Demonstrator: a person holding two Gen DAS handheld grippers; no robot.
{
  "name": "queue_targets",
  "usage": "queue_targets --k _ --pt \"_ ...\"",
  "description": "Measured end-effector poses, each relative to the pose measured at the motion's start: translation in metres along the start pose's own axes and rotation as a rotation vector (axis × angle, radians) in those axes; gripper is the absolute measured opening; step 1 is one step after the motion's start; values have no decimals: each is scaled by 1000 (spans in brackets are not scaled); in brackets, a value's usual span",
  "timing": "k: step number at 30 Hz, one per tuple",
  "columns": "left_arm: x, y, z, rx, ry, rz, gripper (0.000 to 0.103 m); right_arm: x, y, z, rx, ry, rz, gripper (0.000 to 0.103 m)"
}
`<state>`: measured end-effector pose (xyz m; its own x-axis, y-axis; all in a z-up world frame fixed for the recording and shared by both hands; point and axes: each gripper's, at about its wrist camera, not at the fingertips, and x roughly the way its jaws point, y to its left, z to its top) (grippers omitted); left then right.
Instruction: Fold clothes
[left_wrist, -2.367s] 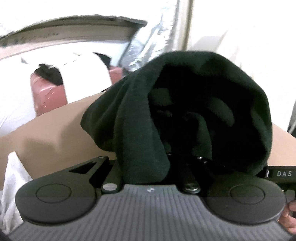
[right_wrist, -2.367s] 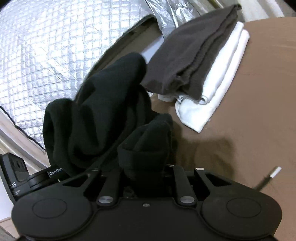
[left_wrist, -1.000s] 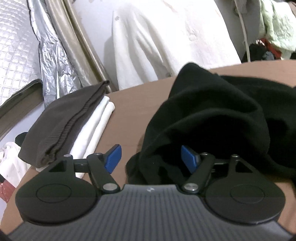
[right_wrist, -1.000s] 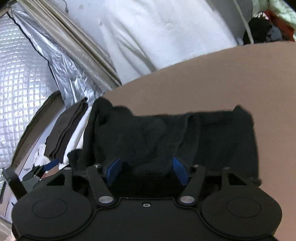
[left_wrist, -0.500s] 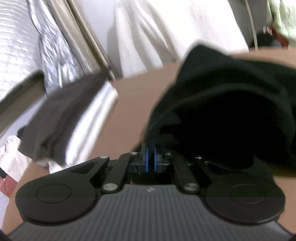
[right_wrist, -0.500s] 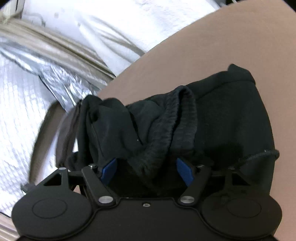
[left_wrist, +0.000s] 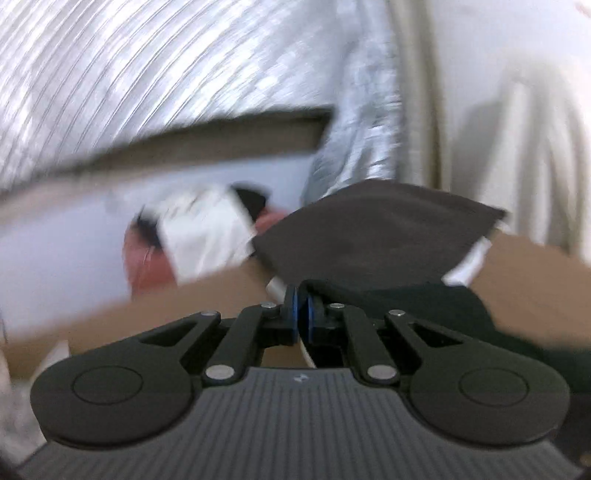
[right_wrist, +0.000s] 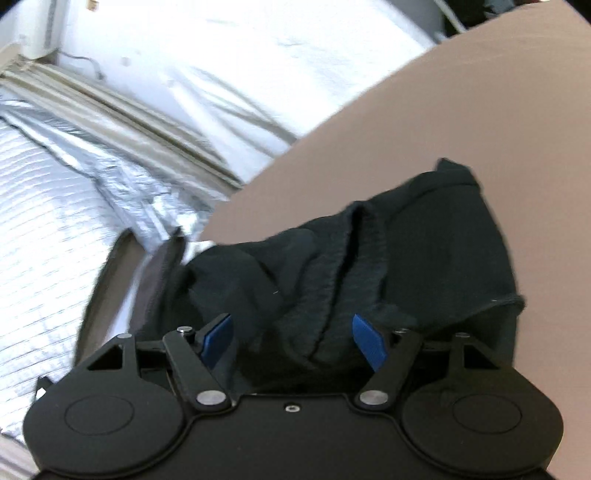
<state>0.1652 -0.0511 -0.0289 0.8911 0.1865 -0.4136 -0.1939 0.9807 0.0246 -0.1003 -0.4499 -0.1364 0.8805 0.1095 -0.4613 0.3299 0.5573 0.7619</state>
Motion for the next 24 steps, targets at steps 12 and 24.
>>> queue_targets --k 12,24 --pt "12 27 -15 190 216 44 17 34 5 -6 -67 93 -46 77" --pt "-79 45 -5 18 -182 -215 60 70 25 -5 -336 54 -37 17"
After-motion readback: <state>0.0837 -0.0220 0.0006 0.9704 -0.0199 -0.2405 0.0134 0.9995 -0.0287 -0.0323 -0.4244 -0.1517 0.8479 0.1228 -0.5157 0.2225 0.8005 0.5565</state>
